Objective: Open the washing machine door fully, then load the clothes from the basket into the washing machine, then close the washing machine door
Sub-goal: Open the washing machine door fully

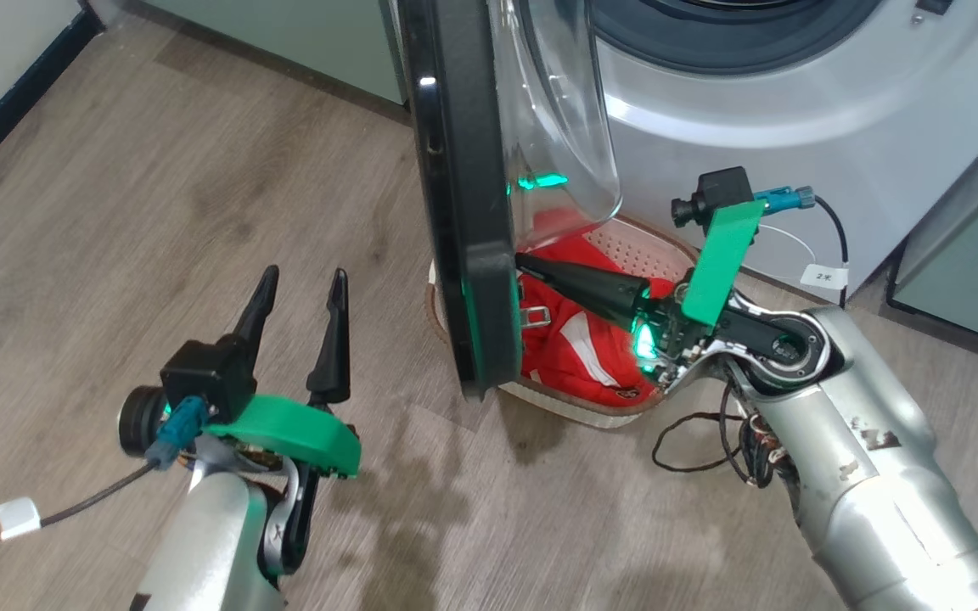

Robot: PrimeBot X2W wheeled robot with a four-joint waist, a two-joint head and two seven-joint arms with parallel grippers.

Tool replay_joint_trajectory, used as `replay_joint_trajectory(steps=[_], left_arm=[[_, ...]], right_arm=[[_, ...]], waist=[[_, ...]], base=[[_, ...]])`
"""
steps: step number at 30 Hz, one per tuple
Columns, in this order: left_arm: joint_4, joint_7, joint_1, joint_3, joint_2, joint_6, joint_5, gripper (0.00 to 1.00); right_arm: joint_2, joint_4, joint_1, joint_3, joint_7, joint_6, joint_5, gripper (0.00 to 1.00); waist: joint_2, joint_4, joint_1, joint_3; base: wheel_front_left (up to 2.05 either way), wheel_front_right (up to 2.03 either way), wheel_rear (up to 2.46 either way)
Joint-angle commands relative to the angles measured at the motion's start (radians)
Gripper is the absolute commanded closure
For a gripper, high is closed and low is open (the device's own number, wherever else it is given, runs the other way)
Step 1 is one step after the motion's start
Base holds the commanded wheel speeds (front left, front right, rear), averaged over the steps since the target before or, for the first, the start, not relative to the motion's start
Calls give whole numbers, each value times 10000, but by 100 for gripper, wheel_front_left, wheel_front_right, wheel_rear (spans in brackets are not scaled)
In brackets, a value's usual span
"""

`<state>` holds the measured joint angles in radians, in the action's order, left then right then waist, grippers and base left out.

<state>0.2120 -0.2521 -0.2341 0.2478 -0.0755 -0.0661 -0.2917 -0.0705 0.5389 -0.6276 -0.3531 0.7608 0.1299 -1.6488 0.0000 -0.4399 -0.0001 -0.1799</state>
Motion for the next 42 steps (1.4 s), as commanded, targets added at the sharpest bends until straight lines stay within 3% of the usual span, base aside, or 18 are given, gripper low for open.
replay_joint_trajectory(steps=[1, 9, 16, 17, 18, 19, 33, 37, 42], left_arm=[[-350, -97, -131, -395, -72, -81, -45, 0], [-304, -97, -130, -373, -117, -51, -13, 0], [-279, -97, -180, -334, -161, -60, -11, 0], [-277, -97, -180, -331, -169, -60, -16, 0], [-281, -97, -177, -336, -183, -66, -21, 0], [-285, -97, -170, -341, -195, -71, -27, 0], [-356, -2, 102, -388, -416, -172, -144, 0], [-435, 53, 151, -408, -508, -215, -158, 0], [-505, 105, 194, -431, -550, -241, -246, 0]], right_arm=[[202, -380, -170, -185, -131, 8, -150, 100], [202, -581, 105, -106, -575, 8, -395, 100], [-2, -1884, 1203, 881, -1144, 8, -815, 98], [-63, -2122, 1445, 1065, -1278, 8, -839, 76], [-102, -2348, 1691, 1243, -1406, 8, -872, 33], [-152, -2568, 1940, 1403, -1535, 8, -867, 0], [-159, -5027, 5242, 2656, -3354, 8, -82, 0], [-132, -5509, 5480, 2998, -4671, 8, 1109, 0], [-293, -5718, 5236, 2981, -6863, 8, 3562, 0]], waist=[[0, -43, 1, -9], [0, 0, 1, 17], [0, 192, 1, 67], [0, 216, 1, 81], [0, 251, 1, 86], [0, 284, 1, 103], [0, 674, 1, 476], [0, 793, 1, 508], [0, 886, 1, 577]], base=[[0, 0, 0], [0, 0, 0], [0, 0, 0], [0, 0, 0], [0, 0, 0], [0, 0, 0], [0, 0, 0], [0, 0, 0], [0, 0, 0]])
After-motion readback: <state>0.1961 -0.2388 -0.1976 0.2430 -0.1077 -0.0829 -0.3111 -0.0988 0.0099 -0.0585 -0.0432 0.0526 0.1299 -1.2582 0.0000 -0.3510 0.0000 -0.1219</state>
